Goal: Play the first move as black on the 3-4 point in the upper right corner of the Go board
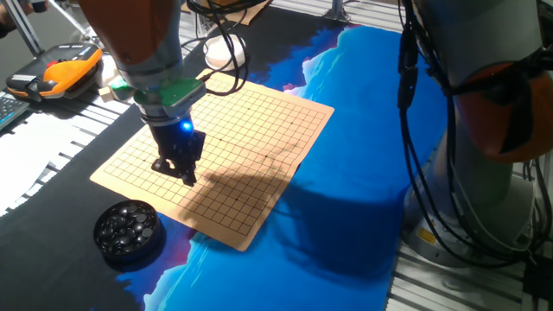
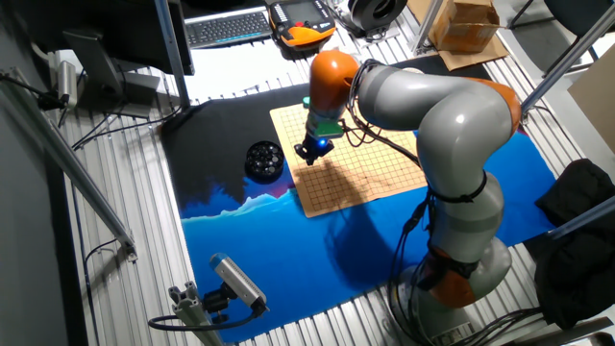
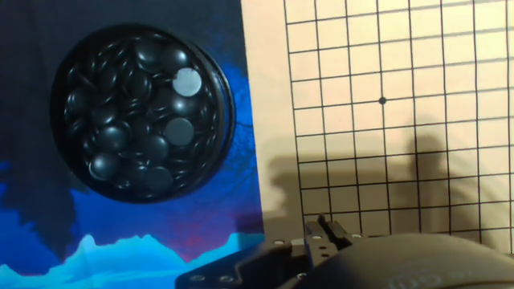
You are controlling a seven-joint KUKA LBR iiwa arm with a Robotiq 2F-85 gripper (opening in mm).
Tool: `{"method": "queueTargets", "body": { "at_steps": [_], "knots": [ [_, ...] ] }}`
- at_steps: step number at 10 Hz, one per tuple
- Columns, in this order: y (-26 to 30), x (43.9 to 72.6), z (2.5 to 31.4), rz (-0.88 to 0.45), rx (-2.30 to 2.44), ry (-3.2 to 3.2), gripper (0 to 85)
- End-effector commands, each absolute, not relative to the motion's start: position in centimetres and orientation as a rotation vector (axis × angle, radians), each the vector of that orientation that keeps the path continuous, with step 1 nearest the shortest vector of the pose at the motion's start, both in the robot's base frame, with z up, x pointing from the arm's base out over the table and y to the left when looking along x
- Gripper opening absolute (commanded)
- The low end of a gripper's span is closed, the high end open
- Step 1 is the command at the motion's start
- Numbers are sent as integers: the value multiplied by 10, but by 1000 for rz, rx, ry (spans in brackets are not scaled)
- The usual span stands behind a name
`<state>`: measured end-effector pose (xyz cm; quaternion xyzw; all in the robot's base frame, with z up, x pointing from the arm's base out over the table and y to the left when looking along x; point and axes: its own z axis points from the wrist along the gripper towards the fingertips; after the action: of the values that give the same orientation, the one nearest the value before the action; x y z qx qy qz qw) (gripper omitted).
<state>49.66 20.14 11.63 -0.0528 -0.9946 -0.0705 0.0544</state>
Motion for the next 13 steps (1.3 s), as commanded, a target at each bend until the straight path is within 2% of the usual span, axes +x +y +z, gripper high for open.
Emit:
{"method": "queueTargets", "body": {
  "at_steps": [1,12,13],
  "knots": [
    [201,497,116,-230,-167,-3026,0],
    [201,497,116,-186,-225,-3043,0],
    [201,497,116,-150,-216,-3053,0]
  ]
}}
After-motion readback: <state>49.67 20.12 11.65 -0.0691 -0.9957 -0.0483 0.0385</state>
